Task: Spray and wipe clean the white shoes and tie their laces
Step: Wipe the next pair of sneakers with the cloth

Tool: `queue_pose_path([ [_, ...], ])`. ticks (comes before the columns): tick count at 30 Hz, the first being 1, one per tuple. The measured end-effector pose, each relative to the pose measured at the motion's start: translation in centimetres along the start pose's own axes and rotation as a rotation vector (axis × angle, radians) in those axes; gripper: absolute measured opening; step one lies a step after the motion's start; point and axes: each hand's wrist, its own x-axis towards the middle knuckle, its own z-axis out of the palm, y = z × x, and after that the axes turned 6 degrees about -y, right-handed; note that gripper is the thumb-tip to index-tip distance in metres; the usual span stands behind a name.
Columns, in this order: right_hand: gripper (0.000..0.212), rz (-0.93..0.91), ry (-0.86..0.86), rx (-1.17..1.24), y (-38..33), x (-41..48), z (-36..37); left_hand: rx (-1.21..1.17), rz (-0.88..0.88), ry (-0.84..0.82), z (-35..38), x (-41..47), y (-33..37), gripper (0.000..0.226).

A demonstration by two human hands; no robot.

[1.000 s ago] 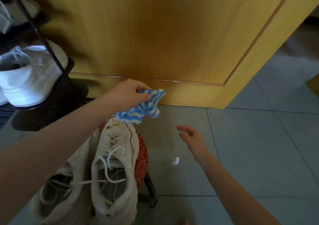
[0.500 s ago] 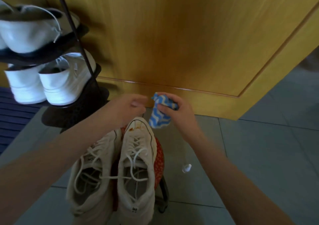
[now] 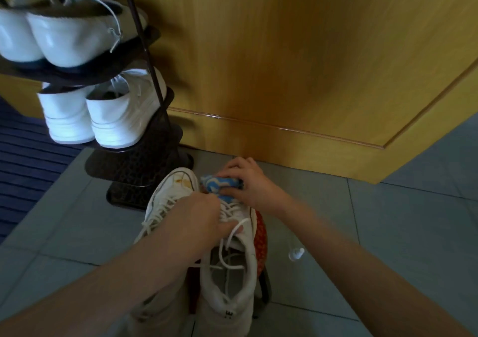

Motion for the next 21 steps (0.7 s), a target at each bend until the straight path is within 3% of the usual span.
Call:
queue_pose_path([
  [3,0.032,0.019,0.016,0.016,-0.1,0.5,-0.1,-0.062,0.014,-0.017,0.1,0.4,-0.2,0.046],
  [9,0.025,0.184,0.240,-0.008,1.6,1.0,-0.2,-0.128,0.026,0.042,1.1,0.2,-0.9,0.048],
  [12,0.024,0.236,0.313,0.193,2.3,0.0,-1.8,-0.125,0.030,0.065,1.6,0.2,-1.1,0.044],
  [14,0.029,0.089,0.239,0.268,1.2,-1.1,-1.9,-0.119,0.040,0.075,1.8,0.3,-1.2,0.042],
  [16,0.037,-0.035,0.108,0.128,0.5,-1.8,-0.6,-0.102,0.057,0.079,1.7,0.4,-1.1,0.043],
  [18,0.039,-0.055,0.059,0.029,0.8,-2.2,0.6,-0.094,0.056,0.080,1.7,0.5,-1.1,0.043],
  [21,0.037,-0.019,0.099,0.130,1.9,-3.3,0.5,-0.121,0.057,0.093,1.7,0.4,-1.1,0.045],
])
